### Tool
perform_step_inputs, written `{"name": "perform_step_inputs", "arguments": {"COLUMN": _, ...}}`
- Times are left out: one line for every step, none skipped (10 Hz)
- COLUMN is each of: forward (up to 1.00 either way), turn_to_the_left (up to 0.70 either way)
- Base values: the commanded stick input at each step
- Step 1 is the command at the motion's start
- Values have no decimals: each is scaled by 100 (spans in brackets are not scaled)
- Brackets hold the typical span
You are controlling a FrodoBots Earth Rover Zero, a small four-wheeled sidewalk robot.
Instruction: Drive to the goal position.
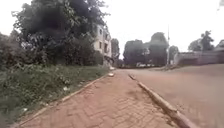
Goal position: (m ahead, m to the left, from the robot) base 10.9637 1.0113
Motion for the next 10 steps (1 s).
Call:
{"name": "perform_step_inputs", "arguments": {"forward": 70, "turn_to_the_left": 0}}
{"name": "perform_step_inputs", "arguments": {"forward": 70, "turn_to_the_left": 0}}
{"name": "perform_step_inputs", "arguments": {"forward": 70, "turn_to_the_left": 0}}
{"name": "perform_step_inputs", "arguments": {"forward": 70, "turn_to_the_left": 0}}
{"name": "perform_step_inputs", "arguments": {"forward": 70, "turn_to_the_left": 0}}
{"name": "perform_step_inputs", "arguments": {"forward": 70, "turn_to_the_left": 0}}
{"name": "perform_step_inputs", "arguments": {"forward": 70, "turn_to_the_left": 0}}
{"name": "perform_step_inputs", "arguments": {"forward": 70, "turn_to_the_left": 0}}
{"name": "perform_step_inputs", "arguments": {"forward": 70, "turn_to_the_left": 0}}
{"name": "perform_step_inputs", "arguments": {"forward": 70, "turn_to_the_left": 0}}
